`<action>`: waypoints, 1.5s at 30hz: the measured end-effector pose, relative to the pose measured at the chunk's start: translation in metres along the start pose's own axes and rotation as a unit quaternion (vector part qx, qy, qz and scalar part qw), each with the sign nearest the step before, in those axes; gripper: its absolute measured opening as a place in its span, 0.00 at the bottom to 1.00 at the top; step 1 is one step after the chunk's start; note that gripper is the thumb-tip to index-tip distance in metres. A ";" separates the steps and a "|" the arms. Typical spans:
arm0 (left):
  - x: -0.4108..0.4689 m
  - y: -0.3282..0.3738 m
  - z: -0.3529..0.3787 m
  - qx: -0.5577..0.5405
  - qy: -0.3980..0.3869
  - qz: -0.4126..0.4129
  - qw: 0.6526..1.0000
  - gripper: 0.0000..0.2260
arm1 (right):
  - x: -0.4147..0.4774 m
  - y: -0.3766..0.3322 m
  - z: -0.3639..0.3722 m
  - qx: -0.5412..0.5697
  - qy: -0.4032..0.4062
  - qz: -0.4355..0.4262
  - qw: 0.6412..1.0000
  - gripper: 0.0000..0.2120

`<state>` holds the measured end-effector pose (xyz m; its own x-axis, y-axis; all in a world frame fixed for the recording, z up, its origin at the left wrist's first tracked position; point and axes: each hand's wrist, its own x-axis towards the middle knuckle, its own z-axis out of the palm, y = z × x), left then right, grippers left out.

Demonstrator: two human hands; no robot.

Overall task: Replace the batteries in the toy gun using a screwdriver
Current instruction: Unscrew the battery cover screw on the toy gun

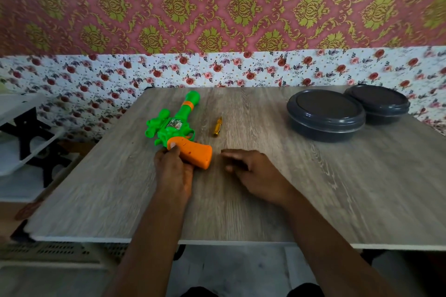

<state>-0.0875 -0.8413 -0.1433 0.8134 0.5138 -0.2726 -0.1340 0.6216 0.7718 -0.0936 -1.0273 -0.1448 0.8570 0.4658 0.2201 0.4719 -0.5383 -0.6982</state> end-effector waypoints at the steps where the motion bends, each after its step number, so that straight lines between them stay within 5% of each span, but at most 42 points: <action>1: 0.000 0.000 0.000 -0.003 -0.001 -0.004 1.000 0.11 | 0.001 0.002 -0.002 0.044 0.019 0.016 0.999 0.19; 15: 0.000 0.002 0.000 -0.021 -0.012 -0.017 1.000 0.18 | 0.017 0.003 -0.005 0.220 0.134 0.079 0.963 0.13; 18: -0.001 0.004 -0.001 -0.015 -0.008 -0.023 1.000 0.18 | 0.019 -0.004 0.000 0.090 0.167 0.022 0.982 0.09; 24: 0.001 0.005 -0.004 0.011 -0.044 -0.032 0.998 0.11 | 0.028 -0.035 0.019 -0.137 0.088 -0.148 0.975 0.19; 29: 0.001 0.008 -0.004 0.021 -0.056 -0.031 0.998 0.11 | 0.031 -0.043 0.031 -0.211 0.035 -0.090 0.973 0.25; 37: -0.004 0.011 0.002 0.047 -0.025 -0.027 0.998 0.16 | 0.035 -0.056 0.041 -0.296 0.016 -0.027 0.955 0.23; 45: -0.009 0.013 0.002 0.066 -0.010 -0.021 0.998 0.10 | 0.034 -0.066 0.050 -0.366 0.021 -0.029 0.930 0.21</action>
<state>-0.0954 -0.8388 -0.1292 0.8277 0.4766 -0.2961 -0.0250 0.5586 0.8291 -0.1062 -0.9407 -0.1252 0.8261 0.4888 0.2803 0.5180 -0.8546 -0.0362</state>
